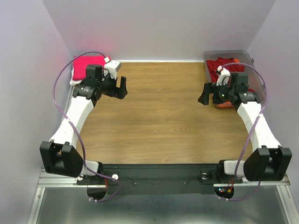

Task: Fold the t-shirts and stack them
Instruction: Grab the tshirt from the pile

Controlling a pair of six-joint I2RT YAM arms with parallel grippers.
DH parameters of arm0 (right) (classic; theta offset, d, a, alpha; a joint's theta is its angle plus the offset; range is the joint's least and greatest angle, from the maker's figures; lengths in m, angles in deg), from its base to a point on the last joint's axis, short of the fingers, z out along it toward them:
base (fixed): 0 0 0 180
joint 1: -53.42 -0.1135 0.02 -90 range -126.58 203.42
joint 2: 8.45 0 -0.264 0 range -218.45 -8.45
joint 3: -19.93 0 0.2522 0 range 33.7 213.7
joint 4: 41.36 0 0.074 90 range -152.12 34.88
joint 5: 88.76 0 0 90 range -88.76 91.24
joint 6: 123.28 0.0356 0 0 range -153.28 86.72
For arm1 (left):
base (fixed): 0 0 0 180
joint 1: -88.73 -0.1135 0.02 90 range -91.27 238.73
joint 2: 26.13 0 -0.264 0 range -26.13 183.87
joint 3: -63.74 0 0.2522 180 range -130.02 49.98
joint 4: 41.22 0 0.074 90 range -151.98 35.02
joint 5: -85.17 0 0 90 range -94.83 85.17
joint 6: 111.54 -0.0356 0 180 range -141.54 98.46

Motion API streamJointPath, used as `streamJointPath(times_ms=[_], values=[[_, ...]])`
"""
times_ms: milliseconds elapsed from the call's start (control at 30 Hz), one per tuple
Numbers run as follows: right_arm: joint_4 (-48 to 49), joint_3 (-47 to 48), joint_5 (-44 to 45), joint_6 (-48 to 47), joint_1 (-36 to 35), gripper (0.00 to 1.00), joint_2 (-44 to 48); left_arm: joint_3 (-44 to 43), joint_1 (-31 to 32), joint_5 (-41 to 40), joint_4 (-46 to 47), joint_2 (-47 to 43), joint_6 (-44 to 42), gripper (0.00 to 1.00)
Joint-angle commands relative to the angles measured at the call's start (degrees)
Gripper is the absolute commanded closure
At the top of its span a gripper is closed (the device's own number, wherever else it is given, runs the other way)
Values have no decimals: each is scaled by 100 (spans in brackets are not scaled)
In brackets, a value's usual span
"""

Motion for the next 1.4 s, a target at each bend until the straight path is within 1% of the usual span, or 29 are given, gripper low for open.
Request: streamJointPath(times_ms=[0, 33, 133, 167, 233, 267, 333, 367, 433, 533, 600, 667, 700, 867, 1033, 1300, 1367], values=[[-55, 659, 302, -434, 50, 0, -319, -175, -68, -34, -49, -338, -199, 1], [-72, 764, 460, -618, 85, 0, -529, -254, -129, -25, -128, -286, -190, 1], [-160, 1309, 331, -725, 480, 0, -978, -290, -270, 386, -199, -250, -199, 1], [-160, 1458, 304, -726, 646, 0, -1354, -247, -314, 544, -164, -259, -260, 1], [-178, 2010, 399, -682, 753, 0, -1812, -185, -323, 642, -76, -268, -383, 1], [-178, 2196, 548, -656, 840, 0, -2215, -141, -332, 721, 20, -250, -384, 1], [-213, 2678, 550, -594, 946, 0, -2656, -149, -332, 809, 82, -171, -358, 1], [-248, 2838, 671, -620, 981, 0, -3076, -245, -332, 992, 30, -58, -366, 1], [-248, 3145, 812, -742, 990, 1, -3421, -299, -341, 1064, 39, 40, -323, 1], [-240, 3673, 1024, -840, 1043, 5, -4044, -159, -349, 1161, 284, 66, -112, 1], [-248, 3981, 1068, -857, 1087, 12, -4283, -27, -349, 1205, 381, 49, -23, 1], [-240, 4087, 1147, -875, 1105, 17, -4547, 52, -349, 1162, 382, 23, -41, 1], [-231, 4096, 1182, -858, 1113, 19, -4635, 53, -358, 1013, 373, 14, -84, 1], [-161, 3965, 1252, -700, 1184, 26, -4952, -9, -385, 897, 188, 75, -173, 1], [-20, 3710, 1332, -655, 1307, 31, -4987, 17, -385, 906, 223, 66, -155, 1], [-37, 3499, 1261, -708, 1368, 31, -5110, 53, -385, 933, 258, 137, -129, 1], [-46, 3525, 1200, -673, 1386, 44, -5111, -9, -385, 906, 206, 189, -146, 1]])
